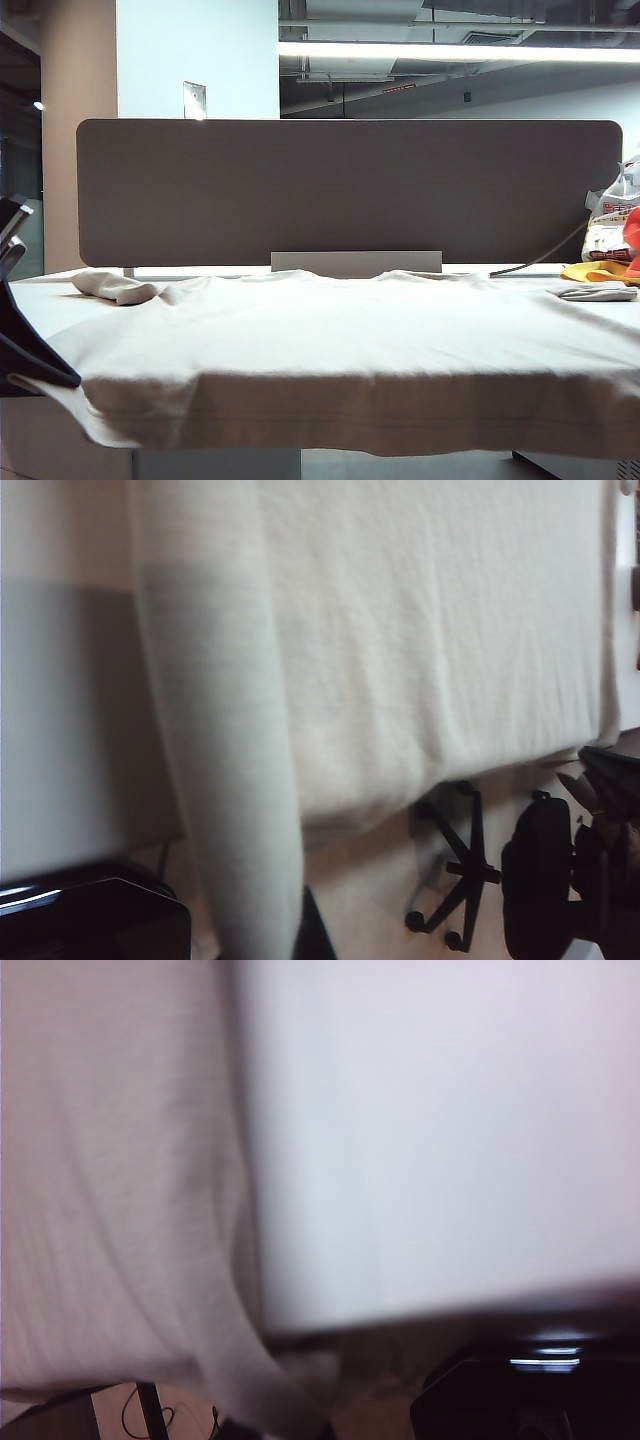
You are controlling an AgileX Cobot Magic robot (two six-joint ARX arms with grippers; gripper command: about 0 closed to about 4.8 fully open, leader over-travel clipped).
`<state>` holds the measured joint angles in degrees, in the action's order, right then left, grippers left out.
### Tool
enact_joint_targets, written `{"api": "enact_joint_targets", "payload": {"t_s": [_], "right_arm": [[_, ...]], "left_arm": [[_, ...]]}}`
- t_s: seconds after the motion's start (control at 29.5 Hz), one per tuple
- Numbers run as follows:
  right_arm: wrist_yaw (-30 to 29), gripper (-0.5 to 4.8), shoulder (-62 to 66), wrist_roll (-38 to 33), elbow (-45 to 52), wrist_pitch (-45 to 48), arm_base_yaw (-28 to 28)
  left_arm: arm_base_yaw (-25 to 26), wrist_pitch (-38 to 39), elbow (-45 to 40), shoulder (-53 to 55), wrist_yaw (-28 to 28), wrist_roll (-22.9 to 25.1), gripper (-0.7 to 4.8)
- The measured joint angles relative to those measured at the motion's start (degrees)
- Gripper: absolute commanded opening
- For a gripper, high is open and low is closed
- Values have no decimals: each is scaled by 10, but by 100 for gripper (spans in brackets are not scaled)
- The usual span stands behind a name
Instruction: Fold the bottom side of the T-shirt horizontally towards the center, about one-third of the way, then fold the sleeve back towards the center, creating a straight line along the edge of the T-shirt, and finally fold the bottom of the T-shirt up towards the top, creating a neat rectangle.
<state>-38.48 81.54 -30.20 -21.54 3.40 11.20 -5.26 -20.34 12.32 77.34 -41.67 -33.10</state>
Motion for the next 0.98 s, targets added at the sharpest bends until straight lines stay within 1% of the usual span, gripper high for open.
{"api": "enact_joint_targets", "payload": {"t_s": [0.24, 0.37, 0.61, 0.71, 0.98], "right_arm": [[-8, -2, -107, -24, -2, -20, 2], [-10, -2, -139, -48, -3, -20, 6], [-21, -2, -136, -56, -15, -44, 7], [-31, -2, -137, -57, -31, -45, 7], [-33, -2, -126, -58, -89, -60, 7]], "left_arm": [[0, 2, 11, -16, -43, 0, -6], [0, 11, 21, -54, -46, -1, -6], [0, 67, 73, -65, -55, -1, -6], [0, 71, 94, -65, -58, -1, -6], [0, 116, 159, -65, -49, 6, -6]]}}
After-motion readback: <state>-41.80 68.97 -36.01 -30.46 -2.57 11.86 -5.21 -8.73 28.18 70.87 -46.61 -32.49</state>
